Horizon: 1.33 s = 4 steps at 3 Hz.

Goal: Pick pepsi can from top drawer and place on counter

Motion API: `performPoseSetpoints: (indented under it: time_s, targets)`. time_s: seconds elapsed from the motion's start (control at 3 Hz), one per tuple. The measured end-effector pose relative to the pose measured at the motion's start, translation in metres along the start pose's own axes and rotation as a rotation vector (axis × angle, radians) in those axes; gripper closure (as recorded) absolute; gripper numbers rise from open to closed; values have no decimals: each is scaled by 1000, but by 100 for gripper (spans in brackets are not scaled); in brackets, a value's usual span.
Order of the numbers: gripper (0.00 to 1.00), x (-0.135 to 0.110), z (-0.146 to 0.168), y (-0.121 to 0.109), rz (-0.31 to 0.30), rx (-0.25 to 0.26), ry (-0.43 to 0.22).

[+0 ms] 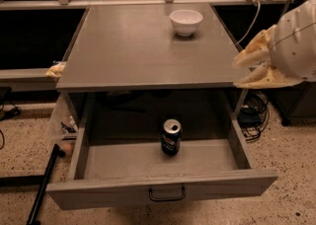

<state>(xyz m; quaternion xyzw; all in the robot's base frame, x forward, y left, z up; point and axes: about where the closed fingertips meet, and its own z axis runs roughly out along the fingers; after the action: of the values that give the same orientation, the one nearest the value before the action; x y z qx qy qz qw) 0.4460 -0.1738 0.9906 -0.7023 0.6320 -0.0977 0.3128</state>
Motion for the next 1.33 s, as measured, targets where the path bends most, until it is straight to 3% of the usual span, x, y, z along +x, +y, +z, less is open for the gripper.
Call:
performPoseSetpoints:
  time_s: [0.33, 0.67, 1.33]
  targets:
    - [89, 1, 48, 13, 37, -54, -53]
    - [100, 9, 88, 28, 71, -95, -80]
    - [100, 23, 161, 61, 174, -96, -184]
